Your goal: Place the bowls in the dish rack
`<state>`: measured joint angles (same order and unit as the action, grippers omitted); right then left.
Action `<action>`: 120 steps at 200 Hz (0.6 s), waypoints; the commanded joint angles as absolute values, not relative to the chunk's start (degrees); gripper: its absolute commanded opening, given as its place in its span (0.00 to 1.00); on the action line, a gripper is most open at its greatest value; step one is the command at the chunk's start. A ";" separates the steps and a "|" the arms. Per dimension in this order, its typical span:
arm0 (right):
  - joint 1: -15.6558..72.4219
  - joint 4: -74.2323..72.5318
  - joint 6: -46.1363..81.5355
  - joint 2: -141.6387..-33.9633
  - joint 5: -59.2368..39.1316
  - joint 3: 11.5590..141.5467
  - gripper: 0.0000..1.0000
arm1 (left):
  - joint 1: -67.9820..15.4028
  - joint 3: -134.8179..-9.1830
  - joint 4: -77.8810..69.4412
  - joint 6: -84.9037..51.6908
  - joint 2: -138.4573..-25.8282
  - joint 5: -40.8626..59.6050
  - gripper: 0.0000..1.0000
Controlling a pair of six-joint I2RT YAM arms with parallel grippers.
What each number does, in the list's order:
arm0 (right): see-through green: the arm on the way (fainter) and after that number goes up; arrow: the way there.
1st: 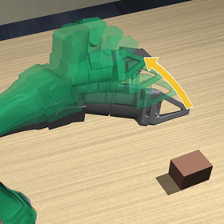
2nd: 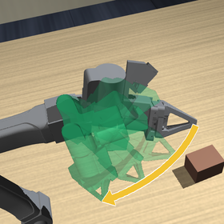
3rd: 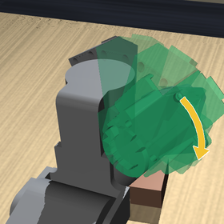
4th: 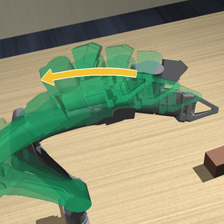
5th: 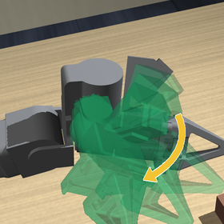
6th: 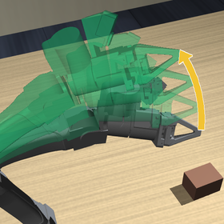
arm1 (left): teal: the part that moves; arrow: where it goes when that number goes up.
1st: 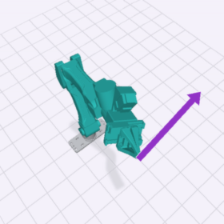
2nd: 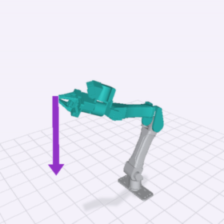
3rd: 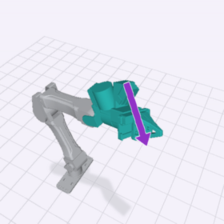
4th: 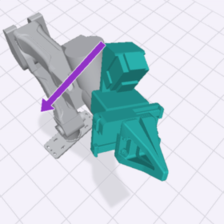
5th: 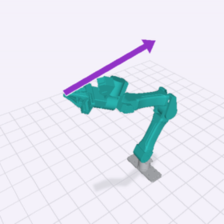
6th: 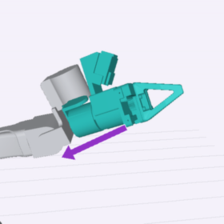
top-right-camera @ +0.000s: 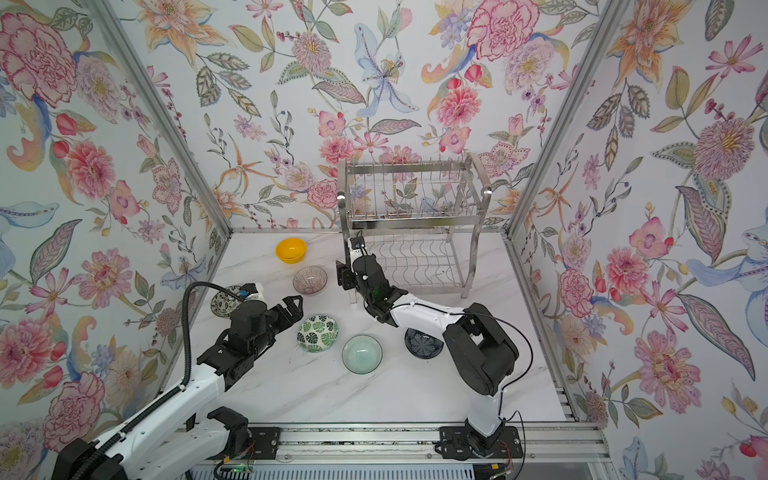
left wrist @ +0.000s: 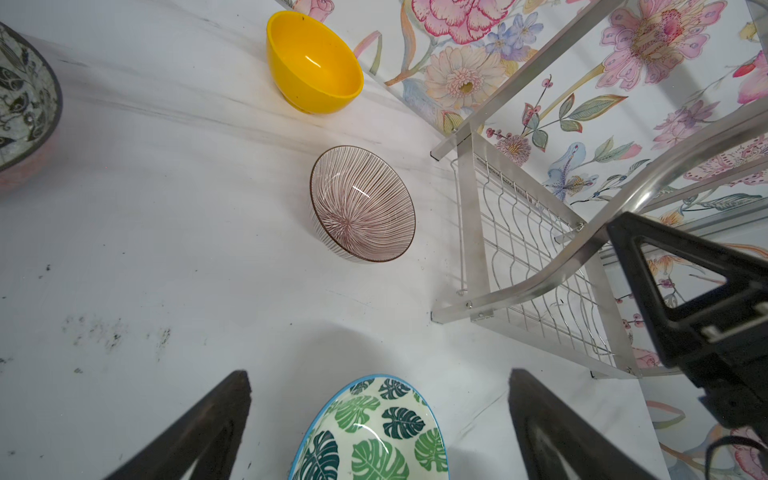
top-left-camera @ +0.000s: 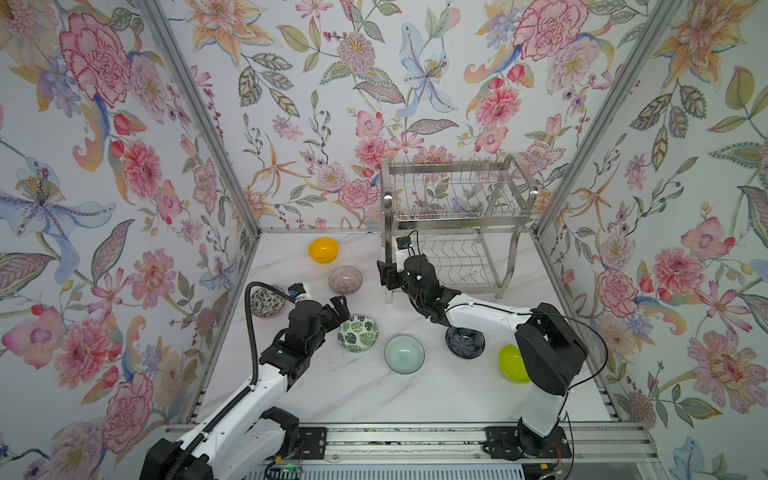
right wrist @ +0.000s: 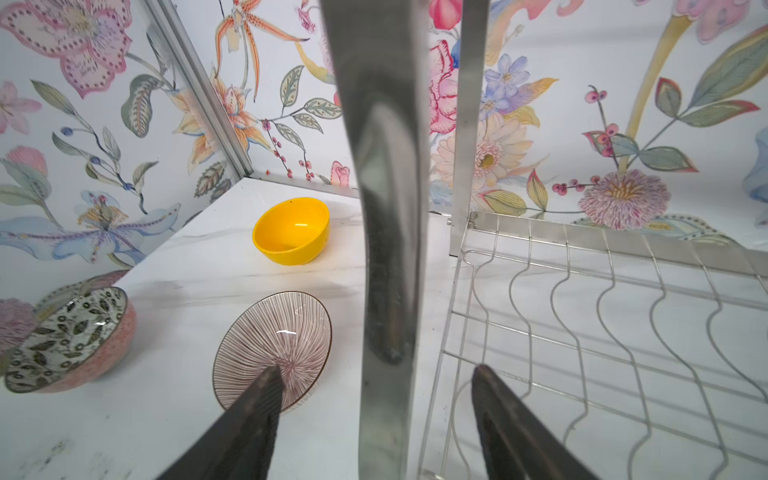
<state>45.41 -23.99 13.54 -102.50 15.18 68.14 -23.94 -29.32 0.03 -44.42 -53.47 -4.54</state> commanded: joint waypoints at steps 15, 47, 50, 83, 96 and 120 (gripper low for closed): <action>45.54 -17.91 17.13 -92.39 18.26 59.49 0.98 | -24.37 -30.61 0.06 -44.94 -53.42 -2.04 0.99; 43.95 -4.73 19.91 -84.21 24.14 55.15 0.99 | -28.63 -30.40 -3.76 -44.44 -54.37 -4.10 0.99; 43.63 -2.95 20.52 -83.51 24.62 54.93 0.99 | -29.10 -30.57 -4.03 -44.35 -54.59 -4.27 0.99; 38.99 12.82 28.17 -74.35 26.42 50.28 0.99 | -34.58 -32.86 -8.61 -44.34 -60.19 -3.44 0.99; 36.11 18.73 31.56 -70.91 24.50 48.50 0.98 | -36.61 -34.21 -10.35 -43.66 -63.03 -3.14 0.99; 32.18 25.09 35.56 -65.86 21.08 44.60 0.95 | -40.17 -35.91 -14.12 -42.85 -67.27 -2.91 0.99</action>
